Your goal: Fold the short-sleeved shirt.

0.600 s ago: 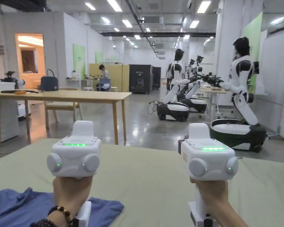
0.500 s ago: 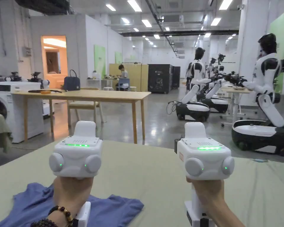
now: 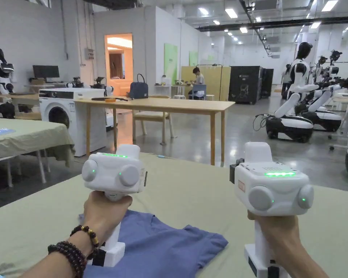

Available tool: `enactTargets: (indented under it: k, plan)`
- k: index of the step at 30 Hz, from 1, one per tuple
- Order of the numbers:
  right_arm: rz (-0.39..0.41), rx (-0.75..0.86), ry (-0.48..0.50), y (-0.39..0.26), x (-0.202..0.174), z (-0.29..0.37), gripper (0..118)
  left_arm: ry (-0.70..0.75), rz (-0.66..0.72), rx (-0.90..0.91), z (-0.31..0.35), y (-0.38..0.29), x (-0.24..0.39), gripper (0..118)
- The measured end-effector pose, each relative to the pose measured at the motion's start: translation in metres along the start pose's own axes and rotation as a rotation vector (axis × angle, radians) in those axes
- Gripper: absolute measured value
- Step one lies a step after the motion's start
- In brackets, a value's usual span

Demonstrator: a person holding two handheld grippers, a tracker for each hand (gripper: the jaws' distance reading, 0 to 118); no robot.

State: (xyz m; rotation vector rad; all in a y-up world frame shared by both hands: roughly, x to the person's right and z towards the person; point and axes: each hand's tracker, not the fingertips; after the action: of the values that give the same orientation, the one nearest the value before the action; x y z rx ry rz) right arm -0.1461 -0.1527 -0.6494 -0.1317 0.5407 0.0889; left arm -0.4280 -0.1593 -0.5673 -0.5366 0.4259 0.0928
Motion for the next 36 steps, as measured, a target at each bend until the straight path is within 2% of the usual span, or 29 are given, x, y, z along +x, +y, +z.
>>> enactTargets:
  k: [2, 6, 9, 10, 11, 12, 13, 14, 15, 16, 20, 24, 27, 29, 30, 32, 33, 35, 36]
  plan:
    - [0.009, -0.005, 0.015, -0.006, 0.006, 0.006, 0, -0.112, 0.037, -0.198, -0.037, -0.007, -0.002, 0]
    - [0.042, -0.008, 0.024, -0.022, 0.013, 0.017, 0, -0.228, 0.052, -0.433, -0.105, -0.046, 0.002, 0]
    - [0.073, -0.018, 0.061, -0.036, 0.019, 0.013, 0, -0.216, 0.066, -0.538, -0.151, -0.077, 0.006, 0]
    - [0.077, -0.031, 0.063, -0.041, 0.021, 0.008, 0, -0.204, 0.06, -0.515, -0.164, -0.085, 0.009, 0]
    - [0.081, -0.047, 0.065, -0.045, 0.022, 0.003, 0, -0.197, 0.058, -0.51, -0.173, -0.089, 0.011, 5]
    - [0.082, -0.057, 0.072, -0.049, 0.024, -0.001, 0, -0.193, 0.058, -0.499, -0.182, -0.092, 0.011, 24]
    - [0.076, -0.063, 0.074, -0.053, 0.026, -0.005, 0, -0.209, 0.066, -0.491, -0.19, -0.095, 0.012, 82]
    - [0.072, -0.066, 0.076, -0.058, 0.027, -0.009, 0, -0.235, 0.084, -0.501, -0.199, -0.097, 0.013, 118]
    - [0.069, -0.07, 0.078, -0.061, 0.028, -0.013, 0, -0.268, 0.143, -0.498, -0.2, -0.102, 0.014, 116]
    - [0.067, -0.079, 0.078, -0.064, 0.028, -0.018, 0, -0.273, 0.096, -0.417, -0.205, -0.096, 0.021, 115]
    - [0.039, -0.115, 0.084, -0.076, 0.029, -0.034, 0, -0.222, 0.03, -0.515, -0.221, -0.109, 0.04, 115]
    - [0.047, -0.134, 0.084, -0.087, 0.027, -0.04, 1, -0.202, -0.024, -0.557, -0.25, -0.122, 0.042, 111]
    - [0.06, -0.152, 0.085, -0.09, 0.029, -0.039, 1, -0.127, -0.102, -0.506, -0.249, -0.129, 0.048, 110]
    - [0.061, -0.157, 0.079, -0.092, 0.032, -0.037, 1, -0.126, -0.08, -0.518, -0.238, -0.128, 0.053, 91]
    - [0.057, -0.158, 0.075, -0.093, 0.034, -0.036, 1, -0.141, -0.069, -0.5, -0.234, -0.125, 0.052, 75]
    - [0.044, -0.167, 0.07, -0.094, 0.039, -0.033, 1, -0.136, -0.058, -0.456, -0.225, -0.117, 0.046, 16]
    - [0.035, -0.172, 0.07, -0.095, 0.041, -0.033, 1, -0.126, -0.051, -0.442, -0.222, -0.113, 0.043, 0]
    - [0.014, -0.177, 0.062, -0.096, 0.045, -0.03, 2, -0.033, -0.083, -0.41, -0.216, -0.111, 0.039, 0]
    - [0.004, -0.177, 0.057, -0.096, 0.047, -0.03, 2, -0.09, -0.061, -0.447, -0.216, -0.115, 0.038, 0]
